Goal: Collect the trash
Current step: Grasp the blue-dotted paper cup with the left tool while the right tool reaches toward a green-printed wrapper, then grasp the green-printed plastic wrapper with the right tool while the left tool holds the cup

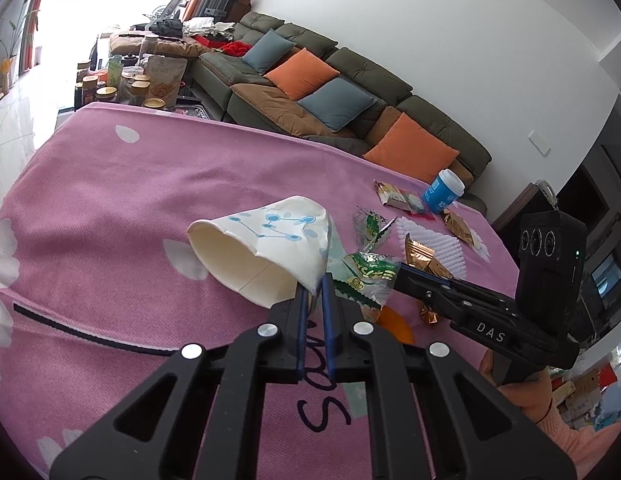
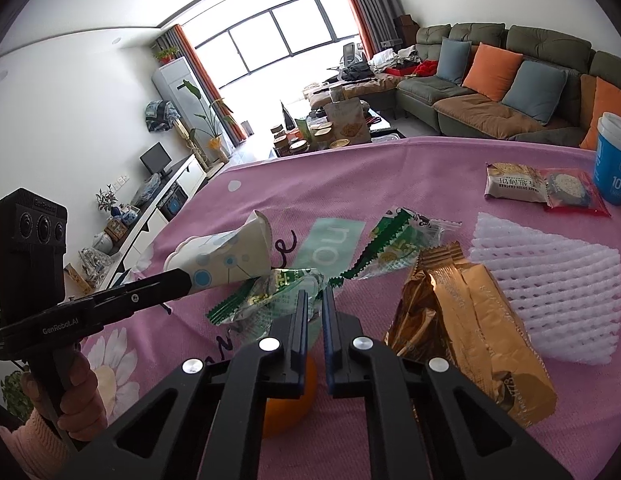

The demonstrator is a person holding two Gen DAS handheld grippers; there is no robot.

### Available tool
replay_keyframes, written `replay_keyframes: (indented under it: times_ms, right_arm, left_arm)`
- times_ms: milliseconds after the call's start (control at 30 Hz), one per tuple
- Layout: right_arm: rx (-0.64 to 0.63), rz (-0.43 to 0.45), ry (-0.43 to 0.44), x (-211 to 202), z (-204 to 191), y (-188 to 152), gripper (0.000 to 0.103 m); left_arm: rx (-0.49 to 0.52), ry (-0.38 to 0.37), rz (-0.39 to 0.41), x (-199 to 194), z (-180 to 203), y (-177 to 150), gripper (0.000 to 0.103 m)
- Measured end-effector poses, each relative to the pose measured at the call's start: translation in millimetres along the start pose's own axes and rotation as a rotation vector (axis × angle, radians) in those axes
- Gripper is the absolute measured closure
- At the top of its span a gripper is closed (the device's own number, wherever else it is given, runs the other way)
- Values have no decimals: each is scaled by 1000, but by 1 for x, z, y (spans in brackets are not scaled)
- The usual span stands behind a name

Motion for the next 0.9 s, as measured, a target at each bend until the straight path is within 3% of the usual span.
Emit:
replay_keyframes:
  times_ms: [367, 433, 500, 533, 800, 900]
  right_arm:
    - [17, 19, 21, -8, 5, 4, 101]
    - [16, 3, 5, -5, 7, 5, 97]
    - [31, -2, 9, -3, 7, 5, 83]
    - [26, 0, 4, -3, 7, 6, 83]
    - [2, -34, -18, 9, 3, 5, 83]
    - [10, -39, -11, 11, 1, 3, 95]
  left_arm:
    - [-19, 62, 84, -61, -17, -11, 98]
    - [-21, 67, 92, -69, -20, -14, 98]
    - [-28, 73, 97, -75, -23, -16, 98]
    - [-31, 74, 97, -77, -25, -18, 98]
    - [-54, 75, 100, -88, -33, -24, 98]
    - [-53, 77, 103, -90, -32, -25, 98]
Point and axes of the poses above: each gripper's, at about its wrist camera, not at the fingertips, and x roughly the way its jaws point, z to its right, y to its top, the point moved 8 cm from there along x, roughly the way its jaws point, and after that the axes turned 3 degrees about -y, right-handed, at the moved point
